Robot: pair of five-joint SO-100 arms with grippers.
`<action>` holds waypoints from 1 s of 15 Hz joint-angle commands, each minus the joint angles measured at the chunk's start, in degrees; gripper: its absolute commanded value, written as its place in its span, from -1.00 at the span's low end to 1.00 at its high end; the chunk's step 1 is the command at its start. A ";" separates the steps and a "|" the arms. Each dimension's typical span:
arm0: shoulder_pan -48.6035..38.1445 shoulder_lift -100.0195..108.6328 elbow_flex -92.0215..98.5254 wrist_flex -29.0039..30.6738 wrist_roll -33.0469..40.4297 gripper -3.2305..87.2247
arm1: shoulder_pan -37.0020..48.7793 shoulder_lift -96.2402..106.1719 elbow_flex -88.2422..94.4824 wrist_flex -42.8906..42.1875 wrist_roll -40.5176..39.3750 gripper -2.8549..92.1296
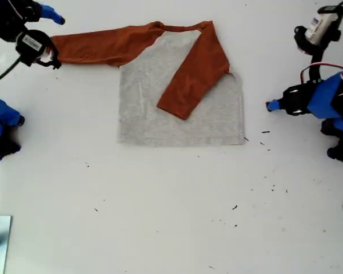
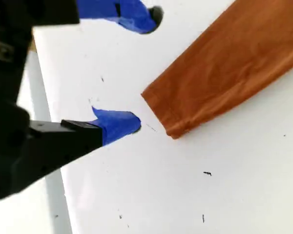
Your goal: Fold t shirt
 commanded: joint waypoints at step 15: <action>25.75 0.53 -22.50 -6.15 -6.94 -0.94 | -0.62 2.72 0.88 1.14 0.79 -0.87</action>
